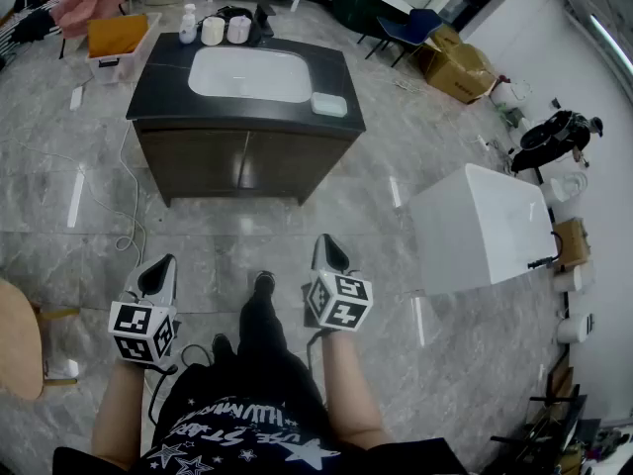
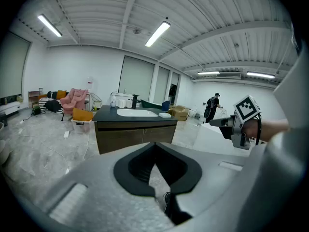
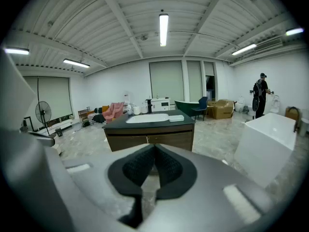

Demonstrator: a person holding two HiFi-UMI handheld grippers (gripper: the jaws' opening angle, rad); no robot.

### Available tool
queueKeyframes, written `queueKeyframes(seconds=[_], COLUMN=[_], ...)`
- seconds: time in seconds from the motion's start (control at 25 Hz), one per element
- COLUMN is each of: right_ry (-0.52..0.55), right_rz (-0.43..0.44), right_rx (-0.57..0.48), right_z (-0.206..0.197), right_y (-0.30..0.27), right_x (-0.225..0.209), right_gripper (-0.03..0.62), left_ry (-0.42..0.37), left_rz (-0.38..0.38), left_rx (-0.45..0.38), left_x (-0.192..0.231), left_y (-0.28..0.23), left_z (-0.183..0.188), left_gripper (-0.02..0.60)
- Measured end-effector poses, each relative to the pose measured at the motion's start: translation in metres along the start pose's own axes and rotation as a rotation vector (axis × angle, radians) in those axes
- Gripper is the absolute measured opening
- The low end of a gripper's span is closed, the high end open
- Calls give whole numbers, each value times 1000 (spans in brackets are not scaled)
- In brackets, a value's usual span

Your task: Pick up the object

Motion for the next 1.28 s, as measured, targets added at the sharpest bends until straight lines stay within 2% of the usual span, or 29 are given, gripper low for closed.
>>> queueKeyframes(seconds=[0.4,0.68,1.08,1.28], right_ry=[2,19,-5,-10], right_rz=[23,17,0,-5], right_rx=[-7,-16,-122,-118], right_z=[-2,8,41,47], right_y=[14,16,-15,-52], right_x=[-5,-10,-34,-54], right_gripper=[5,5,5,95], left_ry=[-1,33,13,4], left_rz=[-19,-3,-19,-29], left_rx=[-5,20,-39,-11], left_x=[-19,-18,-20,-22], left_y=[0,2,-44,-83], left_z=[-1,-13,19,20], left_gripper=[8,8,8,8])
Point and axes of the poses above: the fingertips, and each gripper's own axes: y backward along the fingers, x to its left, z out of its top, the point moved 2 cm from there along y, backward along the fingers, and after that the axes turned 13 degrees about -x, right-handed, at the moved point
